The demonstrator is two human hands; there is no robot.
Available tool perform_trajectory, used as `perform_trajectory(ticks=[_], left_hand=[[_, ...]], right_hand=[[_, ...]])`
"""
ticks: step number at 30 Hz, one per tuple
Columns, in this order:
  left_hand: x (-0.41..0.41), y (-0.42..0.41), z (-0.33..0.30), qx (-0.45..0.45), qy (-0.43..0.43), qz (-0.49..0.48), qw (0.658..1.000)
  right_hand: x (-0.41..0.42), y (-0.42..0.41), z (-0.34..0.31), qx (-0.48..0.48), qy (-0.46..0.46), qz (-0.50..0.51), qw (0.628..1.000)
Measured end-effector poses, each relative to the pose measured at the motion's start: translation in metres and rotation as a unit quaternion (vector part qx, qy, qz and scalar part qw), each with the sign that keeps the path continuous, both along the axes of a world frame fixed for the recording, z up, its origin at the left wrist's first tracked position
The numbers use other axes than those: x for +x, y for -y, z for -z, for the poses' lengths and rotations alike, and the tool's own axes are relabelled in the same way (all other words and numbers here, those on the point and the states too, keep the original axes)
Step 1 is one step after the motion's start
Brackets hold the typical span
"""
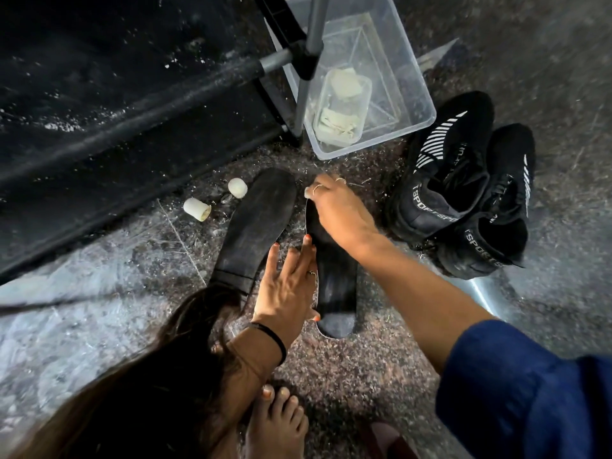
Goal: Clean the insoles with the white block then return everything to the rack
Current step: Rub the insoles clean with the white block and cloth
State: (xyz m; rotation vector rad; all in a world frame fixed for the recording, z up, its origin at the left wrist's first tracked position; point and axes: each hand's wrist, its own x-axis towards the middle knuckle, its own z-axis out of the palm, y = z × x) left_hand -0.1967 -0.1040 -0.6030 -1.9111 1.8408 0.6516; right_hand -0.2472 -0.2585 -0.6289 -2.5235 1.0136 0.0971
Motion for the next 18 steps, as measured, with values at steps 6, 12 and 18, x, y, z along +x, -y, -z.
perform_trajectory(ticks=[6, 12, 18], left_hand=[[0.0, 0.001, 0.0, -0.003, -0.003, -0.006, 1.0], [-0.001, 0.001, -0.001, -0.005, -0.002, -0.006, 1.0], [0.002, -0.001, -0.002, -0.015, -0.003, 0.016, 1.0]], right_hand=[[-0.007, 0.016, -0.001, -0.03, -0.006, 0.113, 0.993], [-0.011, 0.006, -0.008, 0.019, -0.026, -0.04, 0.999], [-0.021, -0.01, 0.002, 0.004, 0.013, 0.097, 0.995]])
